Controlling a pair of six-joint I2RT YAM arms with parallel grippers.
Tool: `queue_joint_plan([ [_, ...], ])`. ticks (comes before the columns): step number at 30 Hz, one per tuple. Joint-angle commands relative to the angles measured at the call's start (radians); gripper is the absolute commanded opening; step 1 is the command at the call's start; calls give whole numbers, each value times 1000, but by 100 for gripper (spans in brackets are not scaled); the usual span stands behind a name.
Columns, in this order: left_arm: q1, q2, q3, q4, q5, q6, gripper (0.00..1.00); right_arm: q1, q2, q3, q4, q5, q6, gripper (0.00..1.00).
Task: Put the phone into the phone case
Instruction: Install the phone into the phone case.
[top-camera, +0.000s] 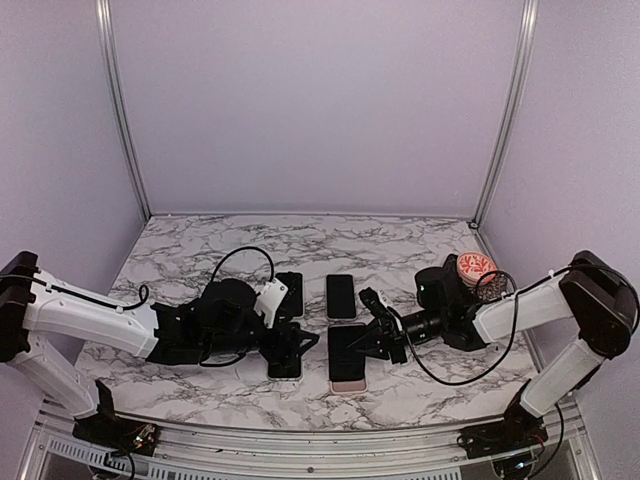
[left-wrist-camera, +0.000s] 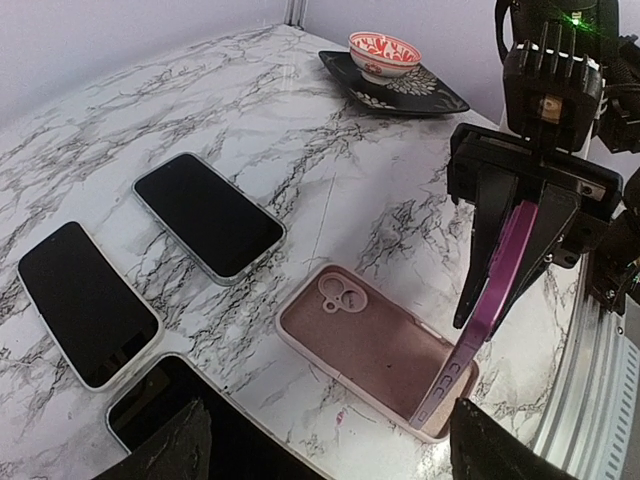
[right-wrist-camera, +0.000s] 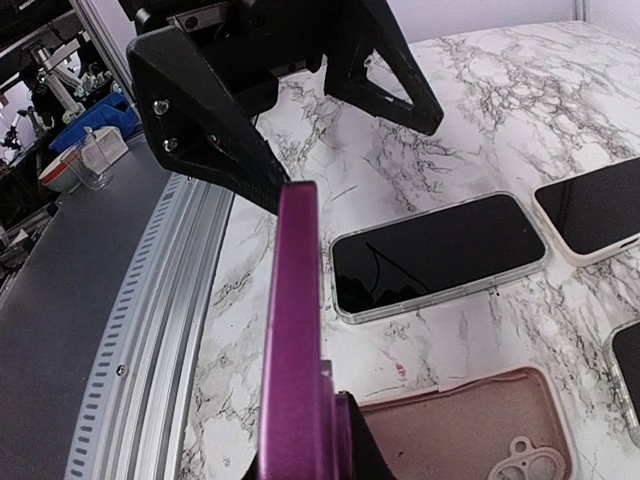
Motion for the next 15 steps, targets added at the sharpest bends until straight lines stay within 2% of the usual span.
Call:
queue_joint_plan([
  [1,19,37,24,33,30,-24,82,-4,31,29,55,-68,25,0],
  [15,29,57,38,36,63,-26,82,-24,18,5,10,-86,51,0],
])
